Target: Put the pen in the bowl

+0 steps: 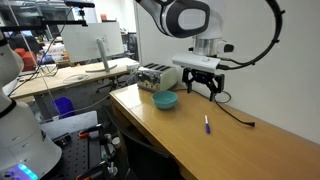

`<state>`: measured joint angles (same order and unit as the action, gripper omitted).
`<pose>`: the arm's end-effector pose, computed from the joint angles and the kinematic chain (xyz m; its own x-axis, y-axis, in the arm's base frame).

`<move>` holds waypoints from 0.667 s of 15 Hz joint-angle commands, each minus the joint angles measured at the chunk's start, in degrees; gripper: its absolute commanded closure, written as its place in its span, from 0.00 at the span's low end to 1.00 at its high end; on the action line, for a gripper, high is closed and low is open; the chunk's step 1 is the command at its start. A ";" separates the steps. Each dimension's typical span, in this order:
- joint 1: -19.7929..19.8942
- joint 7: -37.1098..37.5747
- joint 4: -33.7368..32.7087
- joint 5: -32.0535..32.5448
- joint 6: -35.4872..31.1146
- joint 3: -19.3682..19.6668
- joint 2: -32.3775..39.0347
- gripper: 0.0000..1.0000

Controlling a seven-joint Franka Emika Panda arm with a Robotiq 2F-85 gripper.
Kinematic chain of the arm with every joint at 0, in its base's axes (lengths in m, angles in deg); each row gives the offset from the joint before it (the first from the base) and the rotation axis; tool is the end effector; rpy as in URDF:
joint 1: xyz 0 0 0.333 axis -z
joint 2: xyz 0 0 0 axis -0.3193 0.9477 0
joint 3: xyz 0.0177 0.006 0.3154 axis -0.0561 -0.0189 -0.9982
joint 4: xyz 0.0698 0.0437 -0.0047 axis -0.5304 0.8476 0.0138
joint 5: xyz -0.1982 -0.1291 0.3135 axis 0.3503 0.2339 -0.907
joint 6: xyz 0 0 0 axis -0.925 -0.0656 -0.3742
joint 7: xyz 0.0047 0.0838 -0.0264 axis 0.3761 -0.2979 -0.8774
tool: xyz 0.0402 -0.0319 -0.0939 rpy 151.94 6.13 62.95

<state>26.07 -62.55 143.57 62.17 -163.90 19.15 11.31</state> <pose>0.5850 -0.1340 0.3320 0.9249 0.3775 0.0457 0.3767 -0.9260 0.0258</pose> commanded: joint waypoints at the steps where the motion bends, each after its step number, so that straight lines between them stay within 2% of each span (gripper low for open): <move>1: 0.91 -5.68 -2.18 2.07 -1.17 -3.58 3.60 0.00; 3: 1.07 -9.67 -3.34 2.99 -1.71 -5.61 6.23 0.00; 4: 0.80 -9.46 -4.24 3.60 -1.66 -6.04 7.81 0.00; 5: 1.00 -6.84 -2.20 2.56 -1.32 -6.06 5.81 0.00; 10: 1.36 -8.00 -4.29 3.17 -1.49 -6.55 8.15 0.00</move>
<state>26.44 -70.96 139.35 64.75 -165.50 13.65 19.45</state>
